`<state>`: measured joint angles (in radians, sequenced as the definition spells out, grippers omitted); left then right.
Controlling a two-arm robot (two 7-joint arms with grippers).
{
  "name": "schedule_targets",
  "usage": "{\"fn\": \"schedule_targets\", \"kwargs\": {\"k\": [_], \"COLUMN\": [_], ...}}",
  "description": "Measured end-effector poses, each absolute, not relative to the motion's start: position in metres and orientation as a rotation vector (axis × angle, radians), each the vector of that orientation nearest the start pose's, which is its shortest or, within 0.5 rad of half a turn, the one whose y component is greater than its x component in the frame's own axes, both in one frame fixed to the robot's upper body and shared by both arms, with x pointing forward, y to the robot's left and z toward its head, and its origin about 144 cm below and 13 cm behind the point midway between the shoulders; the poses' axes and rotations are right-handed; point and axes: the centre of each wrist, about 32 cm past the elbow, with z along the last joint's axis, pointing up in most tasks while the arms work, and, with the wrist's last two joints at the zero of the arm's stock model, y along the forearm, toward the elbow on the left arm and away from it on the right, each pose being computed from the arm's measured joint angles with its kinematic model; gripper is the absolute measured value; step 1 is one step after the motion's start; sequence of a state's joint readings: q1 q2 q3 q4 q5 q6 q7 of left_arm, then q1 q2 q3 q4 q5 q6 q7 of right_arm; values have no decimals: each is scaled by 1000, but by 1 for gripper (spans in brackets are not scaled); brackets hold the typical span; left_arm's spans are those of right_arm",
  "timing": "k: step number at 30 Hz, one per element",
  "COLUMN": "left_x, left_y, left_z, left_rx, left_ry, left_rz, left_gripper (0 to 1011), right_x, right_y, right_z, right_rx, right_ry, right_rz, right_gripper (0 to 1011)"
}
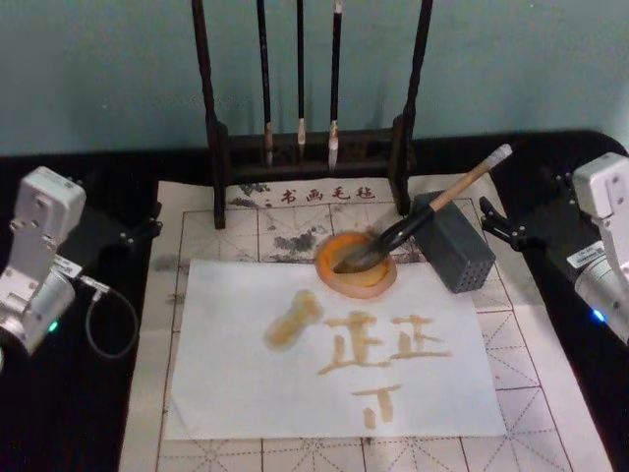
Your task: Pick up the brush from the inkstone, write on the paper, then place the brush back to its original position.
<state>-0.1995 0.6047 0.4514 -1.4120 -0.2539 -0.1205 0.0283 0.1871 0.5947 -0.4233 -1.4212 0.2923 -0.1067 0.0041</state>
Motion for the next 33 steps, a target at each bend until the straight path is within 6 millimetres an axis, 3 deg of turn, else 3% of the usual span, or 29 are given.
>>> {"fn": "schedule_targets", "kwargs": {"k": [16, 33], "left_x": [489, 489], "left_y": [310, 310], "left_z": [1140, 1140], "left_rx": [304, 304], "left_ry": [-285, -285], "left_rz": [1248, 1248], "left_gripper": [1001, 1001], "right_x": [488, 499], "right_y": [-311, -299], "right_z": [1153, 1160], "right_rx": [-148, 111], "right_ry": [71, 465], "right_rz": [-1209, -1224], "right_gripper": [1000, 1000]}}
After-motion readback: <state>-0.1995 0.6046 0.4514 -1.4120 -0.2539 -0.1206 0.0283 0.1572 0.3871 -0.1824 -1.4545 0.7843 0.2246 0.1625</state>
